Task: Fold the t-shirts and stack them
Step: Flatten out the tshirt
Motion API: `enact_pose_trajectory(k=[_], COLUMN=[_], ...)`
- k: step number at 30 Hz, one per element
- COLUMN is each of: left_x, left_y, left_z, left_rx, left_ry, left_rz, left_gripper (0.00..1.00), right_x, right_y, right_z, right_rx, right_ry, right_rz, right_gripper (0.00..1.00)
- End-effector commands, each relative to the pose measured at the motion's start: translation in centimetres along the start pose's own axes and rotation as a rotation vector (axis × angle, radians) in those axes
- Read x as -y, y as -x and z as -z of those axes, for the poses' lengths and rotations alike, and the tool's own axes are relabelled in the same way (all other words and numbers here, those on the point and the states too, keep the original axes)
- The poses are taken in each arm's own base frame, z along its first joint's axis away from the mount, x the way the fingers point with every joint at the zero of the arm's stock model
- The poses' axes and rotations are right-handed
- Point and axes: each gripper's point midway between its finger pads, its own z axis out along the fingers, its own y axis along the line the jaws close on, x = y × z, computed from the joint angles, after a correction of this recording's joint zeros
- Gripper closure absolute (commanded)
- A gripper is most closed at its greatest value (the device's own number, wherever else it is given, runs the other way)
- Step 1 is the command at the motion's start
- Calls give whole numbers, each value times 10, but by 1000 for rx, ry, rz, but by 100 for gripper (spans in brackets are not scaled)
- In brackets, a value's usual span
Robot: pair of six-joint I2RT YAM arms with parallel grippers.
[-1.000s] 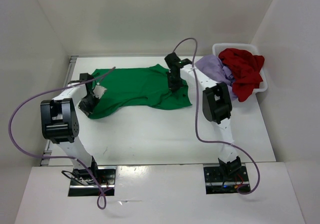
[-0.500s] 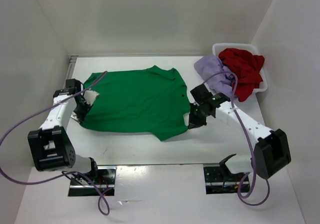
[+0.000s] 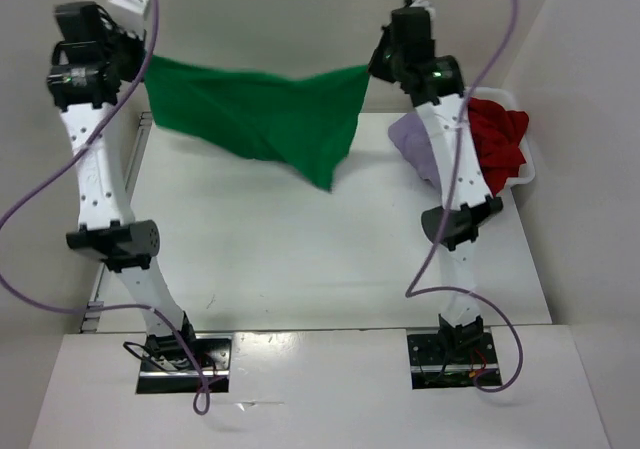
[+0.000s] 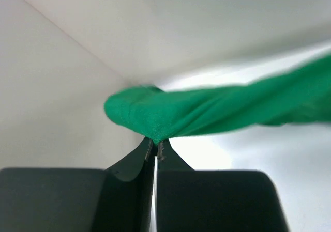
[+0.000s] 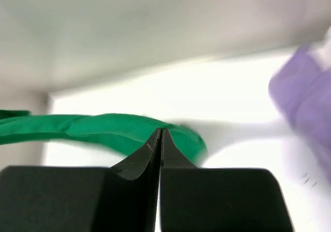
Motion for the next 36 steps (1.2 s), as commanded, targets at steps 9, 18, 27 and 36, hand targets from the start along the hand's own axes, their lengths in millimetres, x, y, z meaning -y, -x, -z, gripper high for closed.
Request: enact_pose_trajectory(k=[9,18,27,36], left_x=[64,119,136,129], left_y=[-118,-300,-391,-384], left_z=[48,85,108,134], left_rx=[-178,-563,-826,-838], left_ry=[-125,-220,-263,-222], left_rz=[-69,-189,-201,-184], left_gripper=[100,100,99,96], right_x=[1,47,89,80], right_y=[-45,-268,-373,-346], right_z=[124,166,192,187], right_rx=[-34,-415,-619,-554], right_ry=[-210,-130,-109,-102], right_rz=[147,64,-72,-20], right_gripper=[100,100,100,100])
